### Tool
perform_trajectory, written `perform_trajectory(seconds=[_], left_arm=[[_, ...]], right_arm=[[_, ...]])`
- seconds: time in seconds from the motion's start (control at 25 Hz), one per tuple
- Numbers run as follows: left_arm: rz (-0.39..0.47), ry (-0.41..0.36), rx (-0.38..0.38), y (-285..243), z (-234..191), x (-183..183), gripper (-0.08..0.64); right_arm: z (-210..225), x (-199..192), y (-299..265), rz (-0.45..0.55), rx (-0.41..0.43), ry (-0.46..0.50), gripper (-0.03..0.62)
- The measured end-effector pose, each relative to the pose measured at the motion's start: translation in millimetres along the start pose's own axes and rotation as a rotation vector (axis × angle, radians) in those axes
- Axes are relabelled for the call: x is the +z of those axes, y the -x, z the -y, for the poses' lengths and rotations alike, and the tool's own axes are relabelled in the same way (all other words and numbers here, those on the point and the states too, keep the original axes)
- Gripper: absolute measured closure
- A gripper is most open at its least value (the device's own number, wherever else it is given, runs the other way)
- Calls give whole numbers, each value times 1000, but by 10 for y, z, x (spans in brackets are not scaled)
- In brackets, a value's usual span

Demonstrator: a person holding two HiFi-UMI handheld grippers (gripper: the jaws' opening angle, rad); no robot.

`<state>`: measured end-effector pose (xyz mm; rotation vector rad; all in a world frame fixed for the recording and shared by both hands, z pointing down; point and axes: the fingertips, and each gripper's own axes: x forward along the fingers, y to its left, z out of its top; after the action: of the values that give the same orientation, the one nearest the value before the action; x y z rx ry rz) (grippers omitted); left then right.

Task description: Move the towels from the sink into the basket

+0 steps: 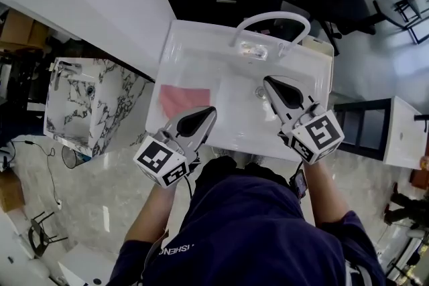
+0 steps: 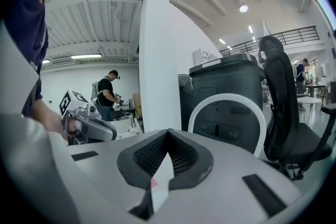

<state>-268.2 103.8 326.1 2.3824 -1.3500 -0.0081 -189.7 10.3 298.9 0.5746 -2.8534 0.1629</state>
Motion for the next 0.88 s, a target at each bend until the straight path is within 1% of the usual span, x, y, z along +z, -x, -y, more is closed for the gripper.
perform_trajectory(seconds=[0.16, 0.32, 0.48, 0.64, 0.76, 0.88], left_arm=[[14, -29, 3, -145, 149, 111, 557], [27, -41, 41, -251, 368, 120, 557], [38, -27, 91, -310, 666, -13, 557], [38, -40, 131, -357, 973, -131, 557], [48, -16, 157, -335, 1092, -219, 557], [50, -8, 181, -272, 1137, -279, 557]], right_arm=[[23, 91, 102, 15, 36, 9, 584], [51, 36, 244, 12, 89, 8, 584], [-27, -100, 417, -4, 163, 15, 584], [-88, -185, 579, -13, 223, 25, 584], [-135, -250, 653, -24, 252, 21, 584], [-197, -312, 653, -35, 274, 19, 584]])
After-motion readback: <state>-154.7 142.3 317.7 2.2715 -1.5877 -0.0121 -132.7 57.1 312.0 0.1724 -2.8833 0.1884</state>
